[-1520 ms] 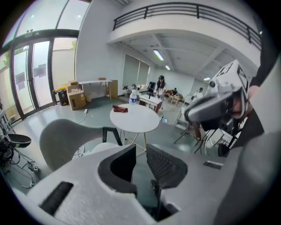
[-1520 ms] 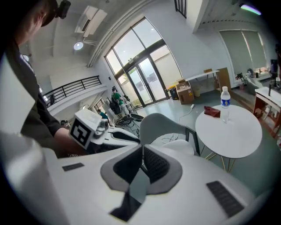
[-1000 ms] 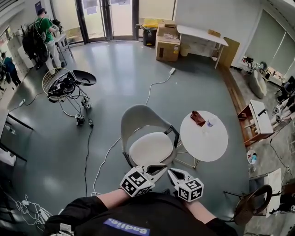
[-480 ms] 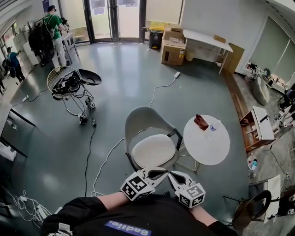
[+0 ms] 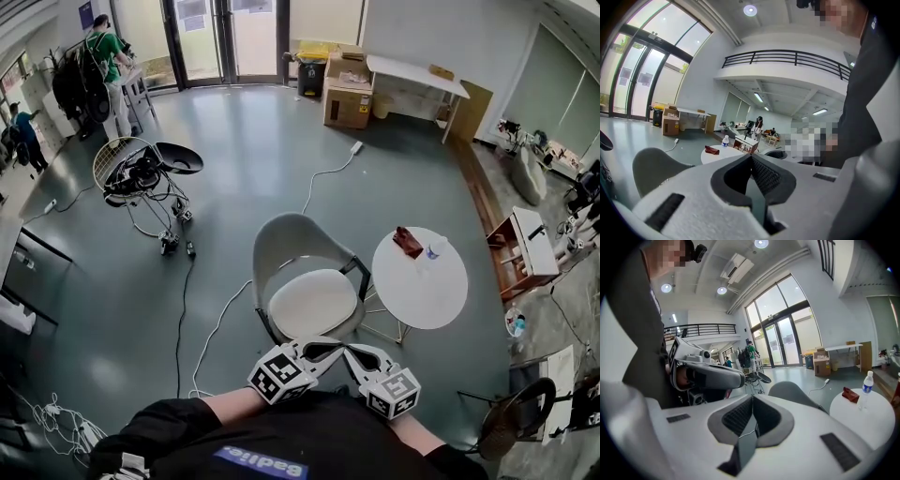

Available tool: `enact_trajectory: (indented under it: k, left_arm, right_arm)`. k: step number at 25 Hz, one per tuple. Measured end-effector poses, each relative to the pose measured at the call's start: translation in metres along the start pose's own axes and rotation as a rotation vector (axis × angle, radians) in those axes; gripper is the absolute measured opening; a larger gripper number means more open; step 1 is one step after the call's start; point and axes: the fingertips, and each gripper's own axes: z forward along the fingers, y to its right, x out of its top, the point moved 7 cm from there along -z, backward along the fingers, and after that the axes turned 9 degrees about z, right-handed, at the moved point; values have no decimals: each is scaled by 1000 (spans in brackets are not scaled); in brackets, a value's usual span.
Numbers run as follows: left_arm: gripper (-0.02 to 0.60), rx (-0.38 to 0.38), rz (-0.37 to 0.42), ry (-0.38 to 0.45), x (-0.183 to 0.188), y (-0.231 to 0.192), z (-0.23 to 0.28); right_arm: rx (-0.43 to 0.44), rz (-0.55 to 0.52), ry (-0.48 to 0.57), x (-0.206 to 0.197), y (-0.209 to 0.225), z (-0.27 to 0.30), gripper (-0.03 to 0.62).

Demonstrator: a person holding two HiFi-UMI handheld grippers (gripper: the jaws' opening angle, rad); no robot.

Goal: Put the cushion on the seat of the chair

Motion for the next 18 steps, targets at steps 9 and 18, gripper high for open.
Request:
enact_trajectory:
  k: [9,18]
  left_arm:
    - [17,-4,2,-8,0,0,3]
    - [17,-10,2,-12,-5,6,7]
  right_arm:
    - [-19,19,-5,-2,5,-1,29]
    - [-16,22,-13,-9,7,-4,29]
